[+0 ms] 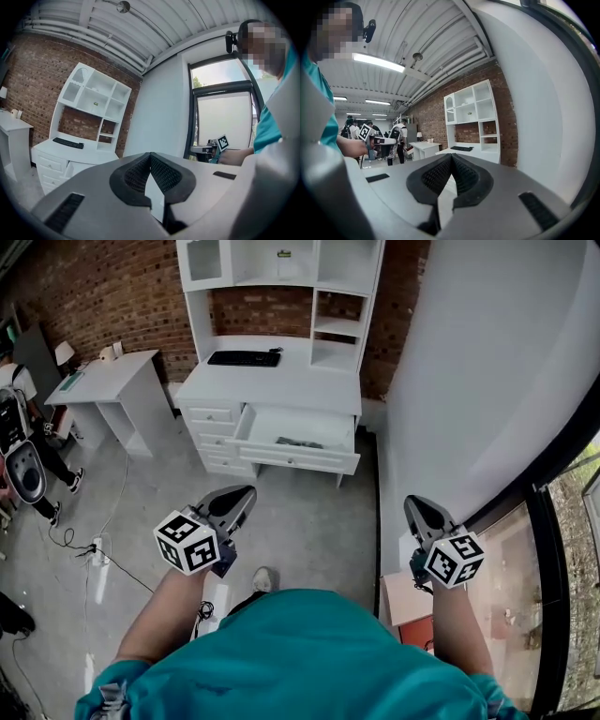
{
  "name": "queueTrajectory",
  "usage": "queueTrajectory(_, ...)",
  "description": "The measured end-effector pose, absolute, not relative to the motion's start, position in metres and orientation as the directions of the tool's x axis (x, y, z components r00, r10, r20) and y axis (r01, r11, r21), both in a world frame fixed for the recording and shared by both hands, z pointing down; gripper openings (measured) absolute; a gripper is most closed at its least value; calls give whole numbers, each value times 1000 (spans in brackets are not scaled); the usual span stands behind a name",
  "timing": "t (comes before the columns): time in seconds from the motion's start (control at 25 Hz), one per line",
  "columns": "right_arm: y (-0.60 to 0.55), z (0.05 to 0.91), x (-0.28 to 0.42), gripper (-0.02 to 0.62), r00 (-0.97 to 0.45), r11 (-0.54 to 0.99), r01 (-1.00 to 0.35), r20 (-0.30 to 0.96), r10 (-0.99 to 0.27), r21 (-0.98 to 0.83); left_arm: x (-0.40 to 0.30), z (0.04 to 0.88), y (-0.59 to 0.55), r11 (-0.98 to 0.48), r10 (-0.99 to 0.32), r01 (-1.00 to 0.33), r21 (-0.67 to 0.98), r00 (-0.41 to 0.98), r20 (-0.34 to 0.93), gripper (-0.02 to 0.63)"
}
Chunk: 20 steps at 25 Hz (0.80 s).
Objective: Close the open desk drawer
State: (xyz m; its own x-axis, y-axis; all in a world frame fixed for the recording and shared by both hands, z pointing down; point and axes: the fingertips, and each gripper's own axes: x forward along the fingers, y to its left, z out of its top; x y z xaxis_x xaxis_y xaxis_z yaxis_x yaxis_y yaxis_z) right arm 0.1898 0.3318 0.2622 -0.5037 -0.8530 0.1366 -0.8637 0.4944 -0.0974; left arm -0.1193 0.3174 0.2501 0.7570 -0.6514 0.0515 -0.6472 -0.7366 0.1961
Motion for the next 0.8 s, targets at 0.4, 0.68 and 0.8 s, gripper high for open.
queueTrajectory(0.4,219,268,164,21,-463,459,-886,134,-876,-58,-137,271,183,-786,-585,-572,234,811,16,15)
queueTrajectory(0.68,98,248,125,21,-425,424,-905,111,-898,-38,-154,270,45,-840,-497,-486,240,867,15,15)
queueTrajectory(0.8,47,236,114,21,-402,400,-916,90,-911,-41,-166,265,-9,-854,-473,-464,236,881,20,15)
